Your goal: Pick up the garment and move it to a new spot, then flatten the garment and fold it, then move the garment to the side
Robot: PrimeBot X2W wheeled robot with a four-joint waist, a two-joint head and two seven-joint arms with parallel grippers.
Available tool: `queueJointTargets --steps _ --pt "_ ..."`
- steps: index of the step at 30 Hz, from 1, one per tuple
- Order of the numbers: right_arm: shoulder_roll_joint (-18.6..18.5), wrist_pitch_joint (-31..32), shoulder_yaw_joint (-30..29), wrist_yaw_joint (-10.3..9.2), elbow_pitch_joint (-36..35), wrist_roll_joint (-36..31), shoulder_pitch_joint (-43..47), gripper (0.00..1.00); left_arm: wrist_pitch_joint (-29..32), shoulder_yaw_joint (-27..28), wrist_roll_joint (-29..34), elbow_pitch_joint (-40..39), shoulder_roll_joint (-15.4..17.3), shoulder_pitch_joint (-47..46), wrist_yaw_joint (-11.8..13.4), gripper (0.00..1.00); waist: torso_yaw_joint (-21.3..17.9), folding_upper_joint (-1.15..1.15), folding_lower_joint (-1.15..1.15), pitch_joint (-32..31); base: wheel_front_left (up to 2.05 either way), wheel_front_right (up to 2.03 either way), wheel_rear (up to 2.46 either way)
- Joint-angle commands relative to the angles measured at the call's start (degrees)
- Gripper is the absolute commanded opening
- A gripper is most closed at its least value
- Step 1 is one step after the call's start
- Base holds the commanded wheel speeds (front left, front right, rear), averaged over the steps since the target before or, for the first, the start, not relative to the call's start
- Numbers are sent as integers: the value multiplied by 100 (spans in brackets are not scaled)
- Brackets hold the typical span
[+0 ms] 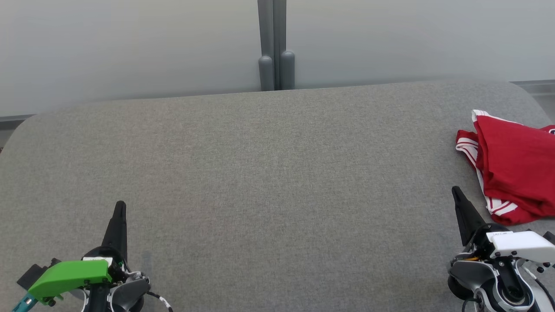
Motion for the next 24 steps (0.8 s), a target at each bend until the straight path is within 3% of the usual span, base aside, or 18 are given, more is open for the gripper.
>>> queueJointTargets --steps 1,24 --pt "-4 11 -8 2 -31 28 50 0 2 12 -10 -10 38 -66 -38 0 0 0 0 0 0 0 0" --pt "-5 10 -8 2 -32 28 50 0 1 12 -10 -10 38 -66 -38 0 0 0 0 0 0 0 0"
